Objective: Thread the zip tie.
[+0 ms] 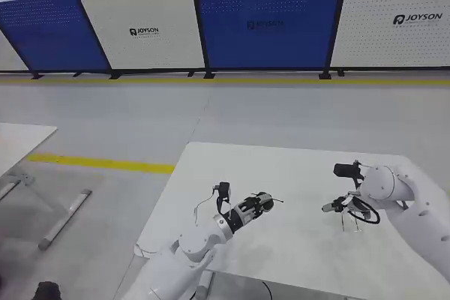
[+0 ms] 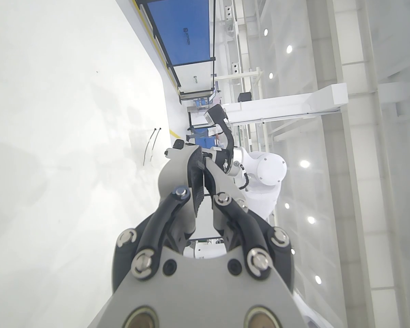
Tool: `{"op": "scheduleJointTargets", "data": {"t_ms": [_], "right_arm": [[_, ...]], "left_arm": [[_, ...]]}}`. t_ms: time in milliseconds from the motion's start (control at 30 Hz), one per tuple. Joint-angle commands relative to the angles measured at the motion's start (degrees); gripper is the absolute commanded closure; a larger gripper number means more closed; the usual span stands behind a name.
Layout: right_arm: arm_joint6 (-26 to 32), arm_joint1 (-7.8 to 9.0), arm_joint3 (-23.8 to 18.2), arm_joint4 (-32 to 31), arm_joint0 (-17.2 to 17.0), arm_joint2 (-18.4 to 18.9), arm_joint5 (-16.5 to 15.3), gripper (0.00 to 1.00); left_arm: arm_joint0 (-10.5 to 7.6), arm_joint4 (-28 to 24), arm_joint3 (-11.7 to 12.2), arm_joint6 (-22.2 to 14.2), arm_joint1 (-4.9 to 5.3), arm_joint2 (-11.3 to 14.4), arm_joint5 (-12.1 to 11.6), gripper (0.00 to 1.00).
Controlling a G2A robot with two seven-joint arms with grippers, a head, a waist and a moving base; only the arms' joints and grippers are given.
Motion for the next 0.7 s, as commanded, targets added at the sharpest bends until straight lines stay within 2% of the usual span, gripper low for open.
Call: {"op": "scheduleJointTargets", "data": {"t_ms": [0, 233, 267, 333, 467, 667], "right_arm": [[-0.98, 0.0, 0.07, -0.05, -0.4, 0.05, -0.15, 0.0], [-3.5, 0.14, -1.08, -0.6, -2.11, 1.47, -0.05, 0.0], [-3.74, 0.28, -1.37, -0.6, -2.37, 1.94, -0.02, 0.03], [-4.02, 0.63, -2.02, -0.24, -3.11, 3.23, -0.01, 0.58], [-3.83, 1.19, -2.74, -0.62, -4.33, 4.97, 0.0, 0.56], [-2.74, 1.14, -2.25, -1.54, -5.11, 5.9, 0.0, 0.55]], "left_arm": [[0.0, 0.0, 0.0, 0.0, 0.0, 0.0, 0.0, 1.0], [0.0, 0.0, 0.0, 0.0, 0.0, 0.0, 0.0, 1.0], [0.0, 0.0, 0.0, 0.0, 0.0, 0.0, 0.0, 1.0], [0.0, 0.0, 0.0, 0.0, 0.0, 0.0, 0.0, 1.0], [0.0, 0.0, 0.0, 0.0, 0.0, 0.0, 0.0, 1.0], [0.0, 0.0, 0.0, 0.0, 0.0, 0.0, 0.0, 1.0]]}}
